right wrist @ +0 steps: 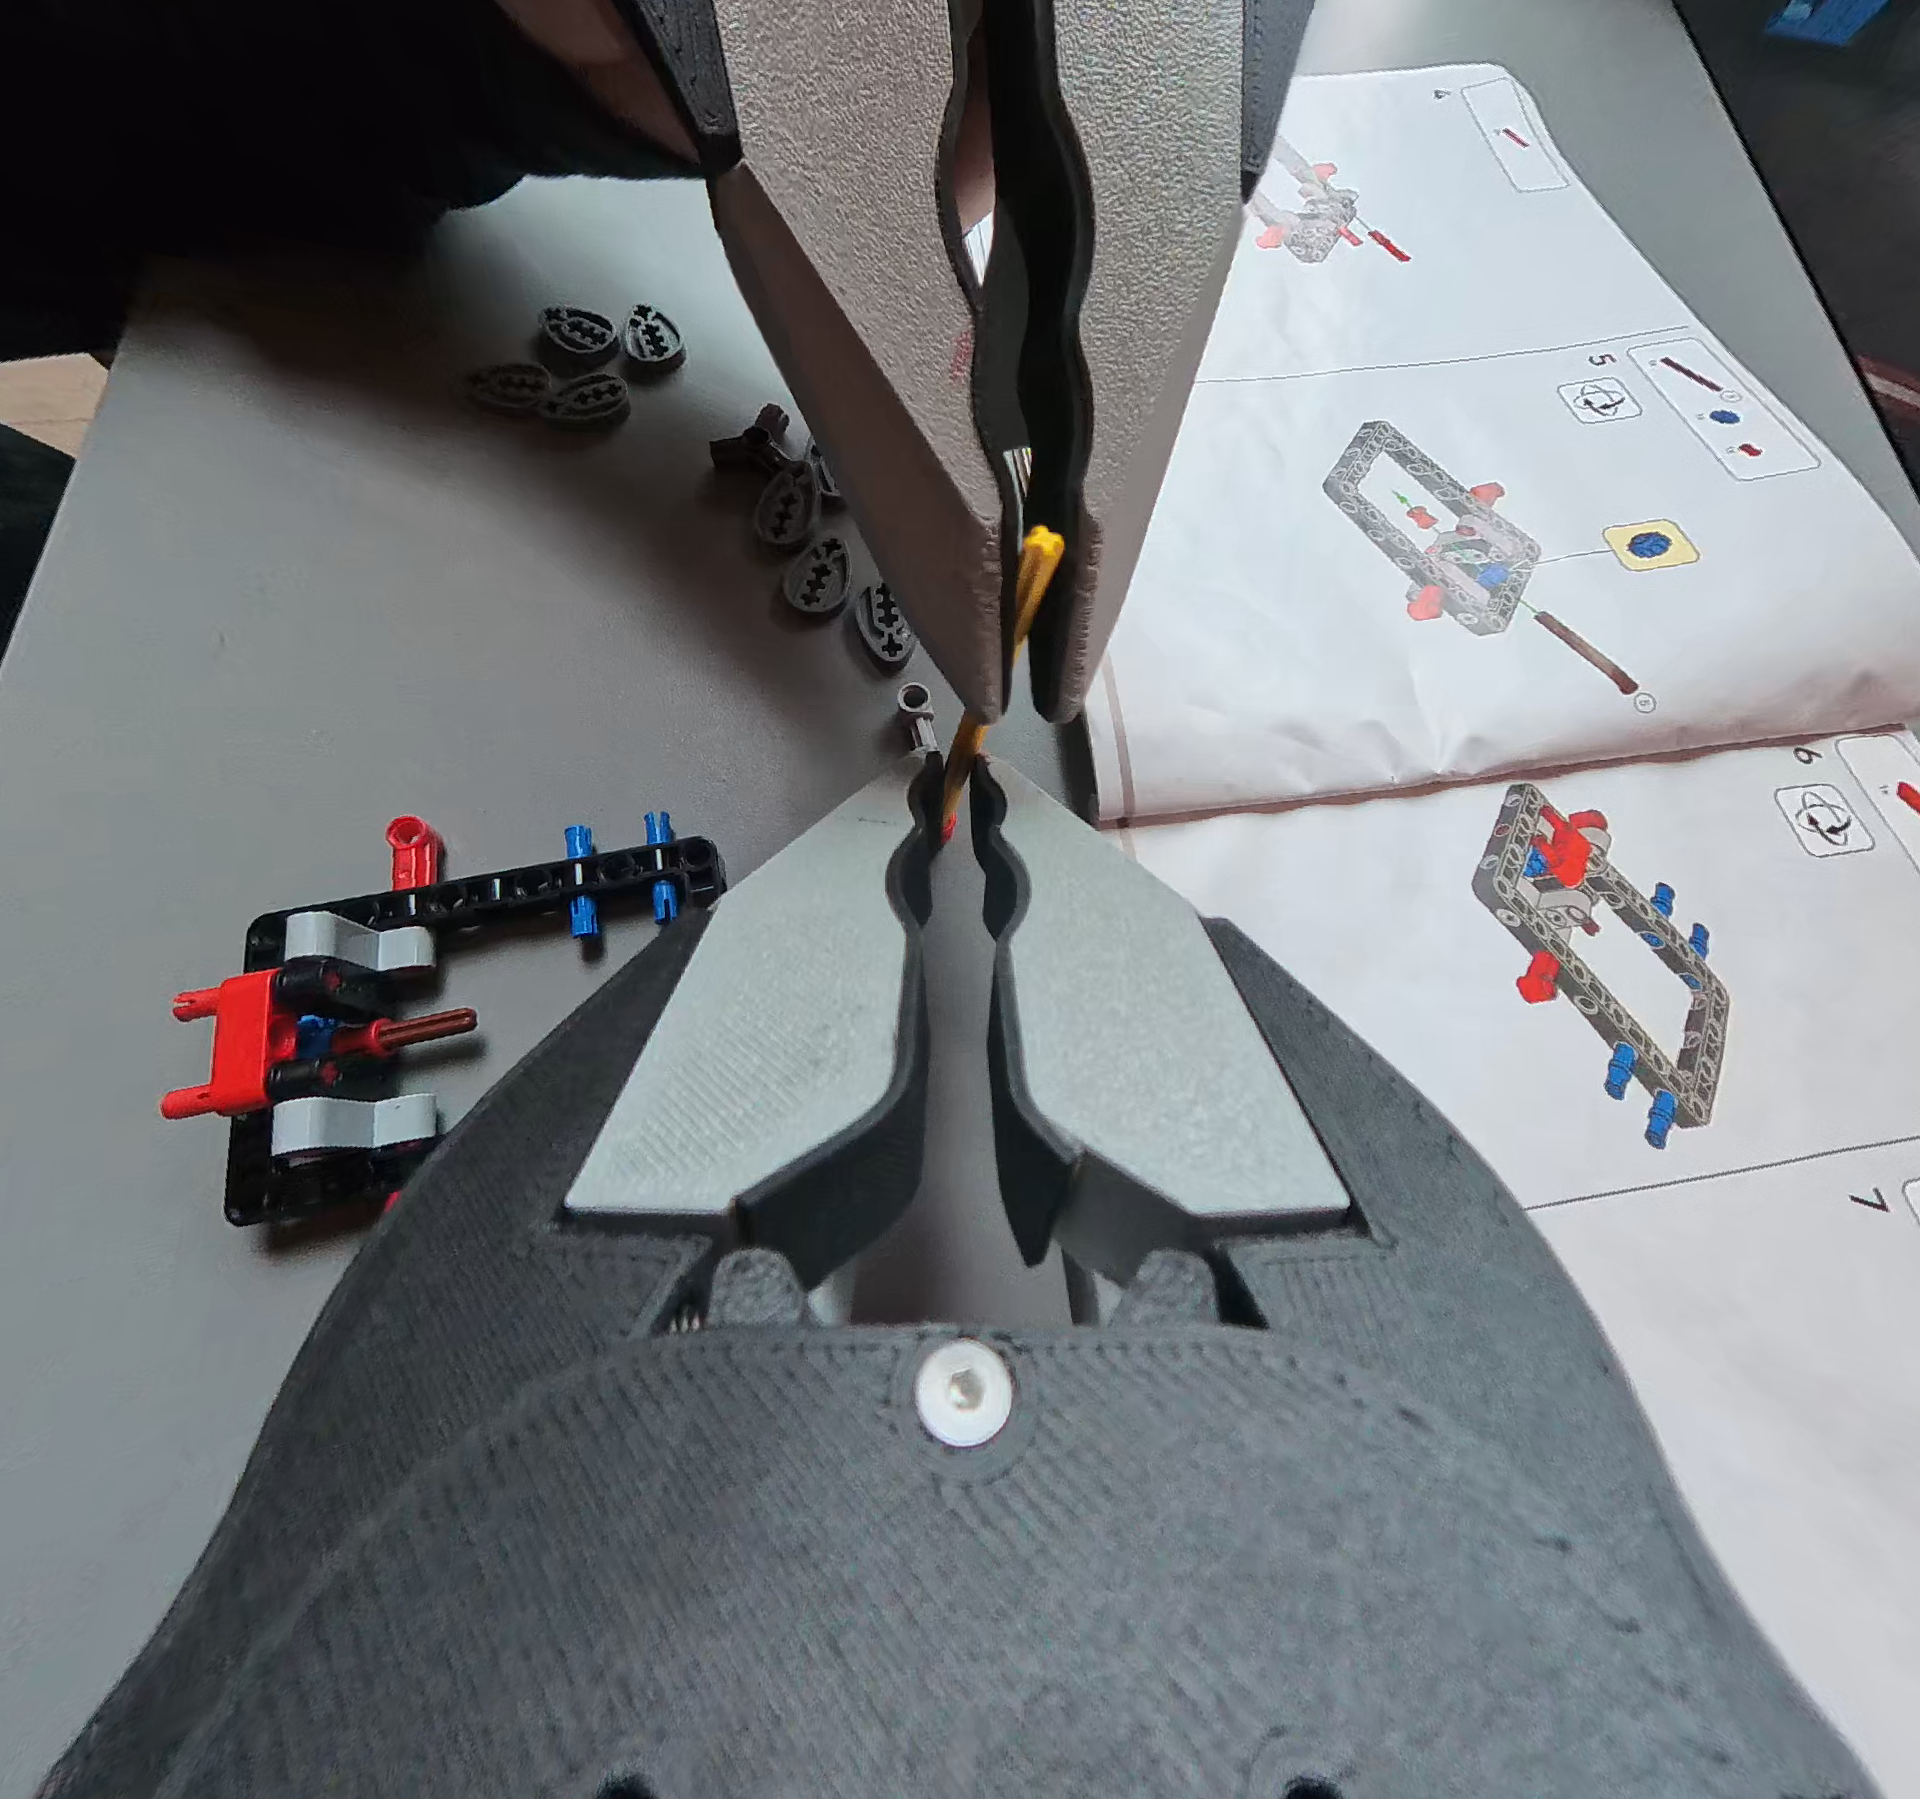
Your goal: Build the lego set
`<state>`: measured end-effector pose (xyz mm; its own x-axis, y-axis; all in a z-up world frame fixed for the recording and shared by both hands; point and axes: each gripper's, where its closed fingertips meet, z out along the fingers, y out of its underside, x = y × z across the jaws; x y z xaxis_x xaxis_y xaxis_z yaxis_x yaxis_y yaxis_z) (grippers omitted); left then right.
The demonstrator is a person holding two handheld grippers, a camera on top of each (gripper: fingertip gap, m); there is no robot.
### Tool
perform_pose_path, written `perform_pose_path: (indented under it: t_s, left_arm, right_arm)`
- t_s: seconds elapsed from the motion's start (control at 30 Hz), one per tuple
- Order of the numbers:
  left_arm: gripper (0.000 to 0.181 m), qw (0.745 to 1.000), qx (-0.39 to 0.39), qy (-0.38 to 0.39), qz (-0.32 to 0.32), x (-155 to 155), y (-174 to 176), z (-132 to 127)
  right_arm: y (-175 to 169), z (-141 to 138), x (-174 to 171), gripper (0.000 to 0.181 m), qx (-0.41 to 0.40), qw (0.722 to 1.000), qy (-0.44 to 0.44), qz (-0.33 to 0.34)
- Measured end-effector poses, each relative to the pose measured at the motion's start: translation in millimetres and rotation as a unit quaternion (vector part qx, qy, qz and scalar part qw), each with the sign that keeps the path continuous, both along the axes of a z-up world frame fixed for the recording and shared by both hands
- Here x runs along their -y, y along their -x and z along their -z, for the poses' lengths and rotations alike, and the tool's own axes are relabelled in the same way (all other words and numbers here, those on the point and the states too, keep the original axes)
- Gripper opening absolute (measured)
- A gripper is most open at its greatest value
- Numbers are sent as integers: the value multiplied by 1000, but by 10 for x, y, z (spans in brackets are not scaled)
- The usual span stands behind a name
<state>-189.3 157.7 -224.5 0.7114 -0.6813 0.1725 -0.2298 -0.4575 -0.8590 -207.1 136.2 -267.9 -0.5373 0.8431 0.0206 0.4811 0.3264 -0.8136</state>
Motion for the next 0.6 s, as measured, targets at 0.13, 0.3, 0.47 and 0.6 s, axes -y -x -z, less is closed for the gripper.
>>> perform_pose_path:
  t_s: [0.13, 0.3, 0.47, 0.6]
  left_arm:
    - [3, 1000, -3, -18, -25, -9, -35, 1]
    - [3, 999, -11, -20, -28, 33, -20, 4]
    - [3, 1000, 3, -10, -25, 47, 35, 10]
    - [3, 1000, 4, -14, -26, 32, 48, 19]
  right_arm:
    - [-18, 2, 1, 2, 6, 1000, 11, -10]
    - [-13, 5, 19, 1, 6, 1000, 8, -13]
    - [7, 12, 23, 1, 11, 1000, 0, -14]
    - [12, 22, 16, 1, 10, 1000, 4, -18]
